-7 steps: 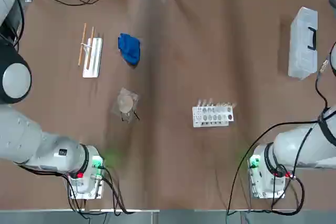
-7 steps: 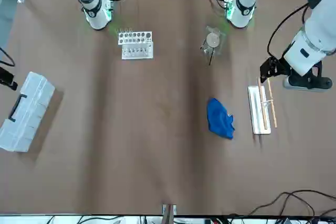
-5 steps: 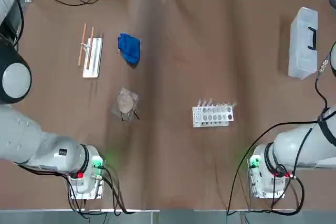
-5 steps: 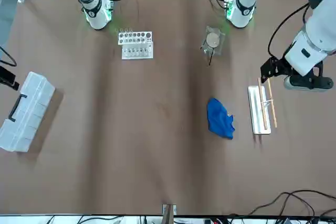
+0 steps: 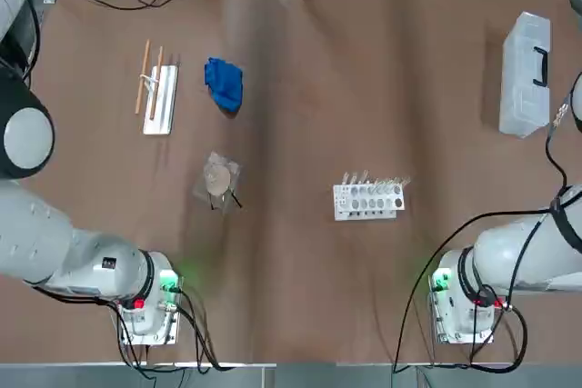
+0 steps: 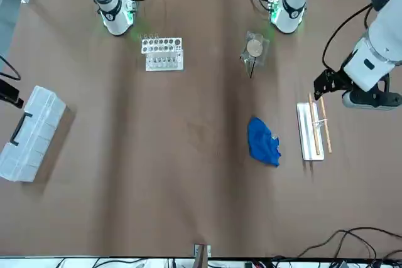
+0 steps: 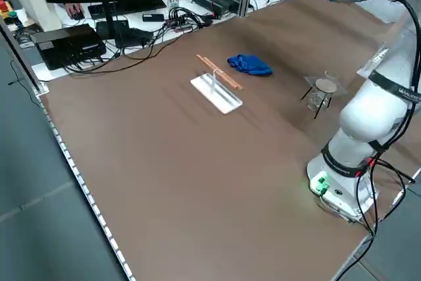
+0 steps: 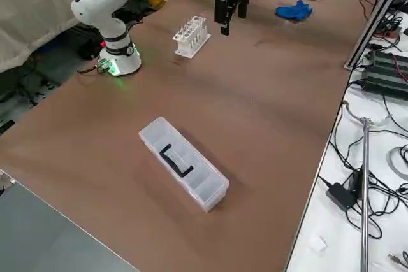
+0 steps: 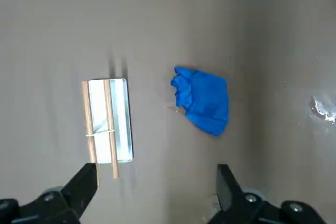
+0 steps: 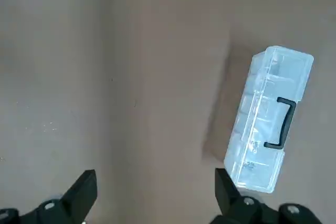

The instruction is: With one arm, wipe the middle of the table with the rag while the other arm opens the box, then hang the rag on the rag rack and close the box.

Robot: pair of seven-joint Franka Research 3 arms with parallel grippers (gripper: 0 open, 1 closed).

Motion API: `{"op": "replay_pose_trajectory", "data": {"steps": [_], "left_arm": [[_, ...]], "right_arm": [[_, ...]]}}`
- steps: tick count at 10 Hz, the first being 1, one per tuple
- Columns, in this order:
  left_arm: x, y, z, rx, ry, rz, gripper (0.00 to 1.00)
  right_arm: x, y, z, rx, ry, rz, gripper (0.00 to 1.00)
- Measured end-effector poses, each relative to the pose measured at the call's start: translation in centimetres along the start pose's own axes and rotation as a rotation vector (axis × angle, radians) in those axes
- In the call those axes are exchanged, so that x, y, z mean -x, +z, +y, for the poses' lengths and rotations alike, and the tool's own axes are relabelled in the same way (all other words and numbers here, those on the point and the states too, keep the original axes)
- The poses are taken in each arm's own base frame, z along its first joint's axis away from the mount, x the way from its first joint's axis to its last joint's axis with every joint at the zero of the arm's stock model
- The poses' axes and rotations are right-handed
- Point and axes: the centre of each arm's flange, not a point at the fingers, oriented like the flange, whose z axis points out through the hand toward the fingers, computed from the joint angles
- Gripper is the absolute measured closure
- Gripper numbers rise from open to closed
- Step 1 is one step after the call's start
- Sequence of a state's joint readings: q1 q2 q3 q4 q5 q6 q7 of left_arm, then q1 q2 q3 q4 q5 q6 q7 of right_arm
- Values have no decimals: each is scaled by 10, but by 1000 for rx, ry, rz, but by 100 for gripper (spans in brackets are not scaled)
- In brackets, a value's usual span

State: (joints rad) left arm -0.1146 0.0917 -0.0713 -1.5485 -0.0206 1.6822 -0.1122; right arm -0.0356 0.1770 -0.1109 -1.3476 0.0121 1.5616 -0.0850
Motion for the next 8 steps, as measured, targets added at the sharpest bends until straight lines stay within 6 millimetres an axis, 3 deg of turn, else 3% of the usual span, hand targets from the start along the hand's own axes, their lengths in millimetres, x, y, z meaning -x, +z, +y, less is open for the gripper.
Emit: {"op": "replay_pose_trajectory", "data": {"steps": [2,3,5,6,8], "left_arm": [[-16,33,4,2,5,-19,0],[-29,56,7,6,8,-16,0],[-51,113,14,11,14,-32,0],[-60,147,21,11,25,-49,0],[-66,227,46,-19,73,-105,0]], "right_arm": [[-4,13,-11,-2,-19,-29,1],[-8,32,-19,-3,-31,-73,1],[-21,92,-27,27,-46,-196,1],[-28,129,-21,56,-42,-256,4],[-36,178,-13,80,-35,-337,19]]}}
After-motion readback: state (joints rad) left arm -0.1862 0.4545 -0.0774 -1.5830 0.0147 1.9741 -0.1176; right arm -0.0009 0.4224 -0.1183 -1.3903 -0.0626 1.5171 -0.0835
